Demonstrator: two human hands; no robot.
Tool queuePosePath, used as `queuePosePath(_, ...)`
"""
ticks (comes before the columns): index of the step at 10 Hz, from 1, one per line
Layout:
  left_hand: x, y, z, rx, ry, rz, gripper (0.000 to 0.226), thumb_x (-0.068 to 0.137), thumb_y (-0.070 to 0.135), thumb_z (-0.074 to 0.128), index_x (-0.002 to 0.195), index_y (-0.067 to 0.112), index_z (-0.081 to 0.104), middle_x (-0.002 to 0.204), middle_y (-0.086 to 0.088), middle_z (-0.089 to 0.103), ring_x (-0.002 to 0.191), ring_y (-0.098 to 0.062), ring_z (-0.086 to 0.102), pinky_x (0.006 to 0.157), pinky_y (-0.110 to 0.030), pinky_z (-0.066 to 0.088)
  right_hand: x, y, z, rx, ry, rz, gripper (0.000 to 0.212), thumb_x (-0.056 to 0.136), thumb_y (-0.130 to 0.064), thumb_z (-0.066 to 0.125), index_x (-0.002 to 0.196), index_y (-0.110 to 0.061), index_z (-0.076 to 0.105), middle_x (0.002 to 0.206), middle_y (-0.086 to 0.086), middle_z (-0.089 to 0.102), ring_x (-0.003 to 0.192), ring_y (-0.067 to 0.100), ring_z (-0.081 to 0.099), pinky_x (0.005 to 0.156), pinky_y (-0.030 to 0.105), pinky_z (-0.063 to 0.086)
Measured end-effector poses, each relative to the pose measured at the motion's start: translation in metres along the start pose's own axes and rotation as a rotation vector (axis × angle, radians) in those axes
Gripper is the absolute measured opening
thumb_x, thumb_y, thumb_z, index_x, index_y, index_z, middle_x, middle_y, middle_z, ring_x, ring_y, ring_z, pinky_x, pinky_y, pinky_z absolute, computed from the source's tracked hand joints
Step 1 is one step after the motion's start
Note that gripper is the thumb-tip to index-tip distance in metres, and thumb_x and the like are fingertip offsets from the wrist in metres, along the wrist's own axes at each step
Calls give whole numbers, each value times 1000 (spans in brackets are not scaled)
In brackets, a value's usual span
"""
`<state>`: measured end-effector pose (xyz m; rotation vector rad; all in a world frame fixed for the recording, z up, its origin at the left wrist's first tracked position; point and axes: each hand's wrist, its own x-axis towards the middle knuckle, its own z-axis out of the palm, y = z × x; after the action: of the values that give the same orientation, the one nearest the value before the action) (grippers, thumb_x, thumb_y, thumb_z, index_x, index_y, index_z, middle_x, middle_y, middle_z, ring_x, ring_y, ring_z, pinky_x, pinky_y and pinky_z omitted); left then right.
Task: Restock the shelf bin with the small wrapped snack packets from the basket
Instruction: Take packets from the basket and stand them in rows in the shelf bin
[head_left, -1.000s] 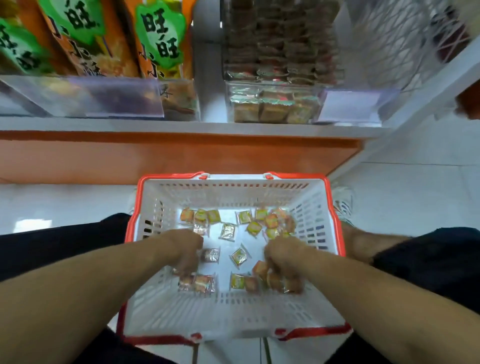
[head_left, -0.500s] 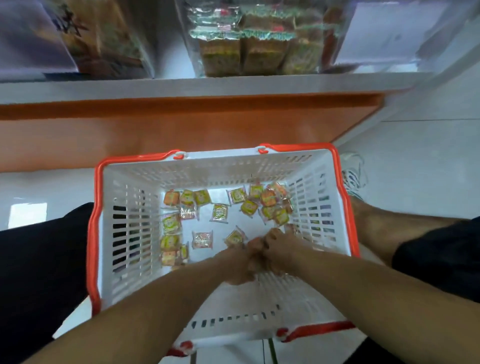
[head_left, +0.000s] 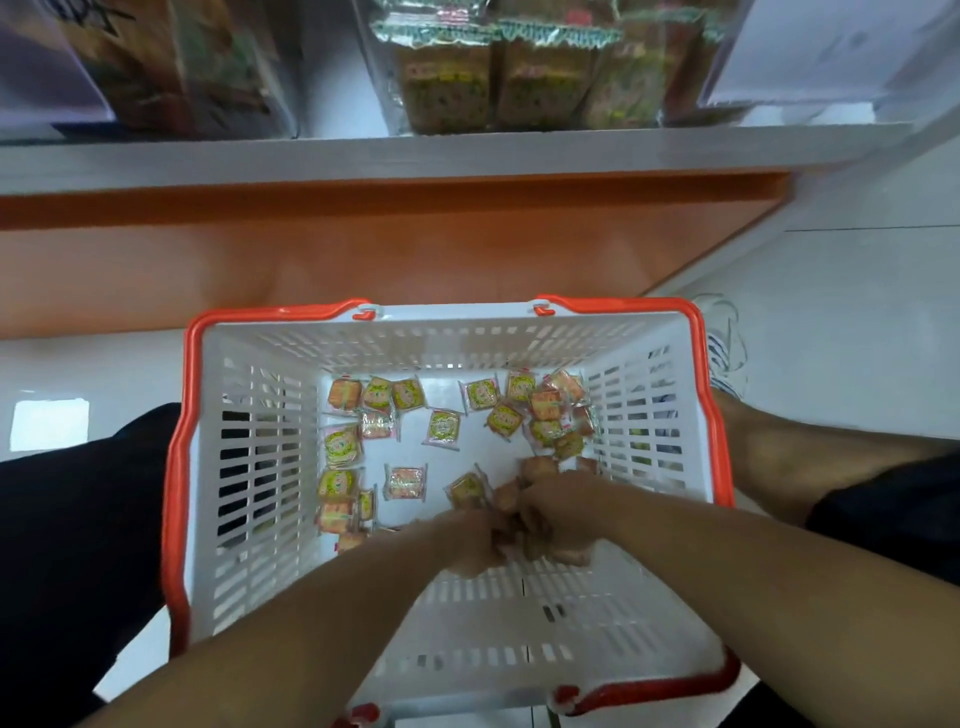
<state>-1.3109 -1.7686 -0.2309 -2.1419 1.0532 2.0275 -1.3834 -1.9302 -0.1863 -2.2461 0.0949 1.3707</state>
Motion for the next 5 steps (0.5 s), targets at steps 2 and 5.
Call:
queuePosePath(2, -15, 6, -15, -87, 69, 18, 31, 101, 20, 57, 129, 12, 66, 129, -10, 67, 118, -26, 63, 100, -33, 49, -5, -7, -37, 68, -64, 119, 25, 79, -16, 71, 102, -23, 70, 91, -3, 65, 86, 22, 63, 73, 29, 54)
queuePosePath(5, -124, 42, -150, -268, 164, -57, 27, 98, 26, 46, 97, 16, 72, 99, -7, 63, 71, -21, 58, 60, -32, 55, -83, -81, -164, -63, 21, 104, 30, 83, -7, 52, 101, -10, 77, 100, 11, 76, 88, 32, 74, 69, 46, 63)
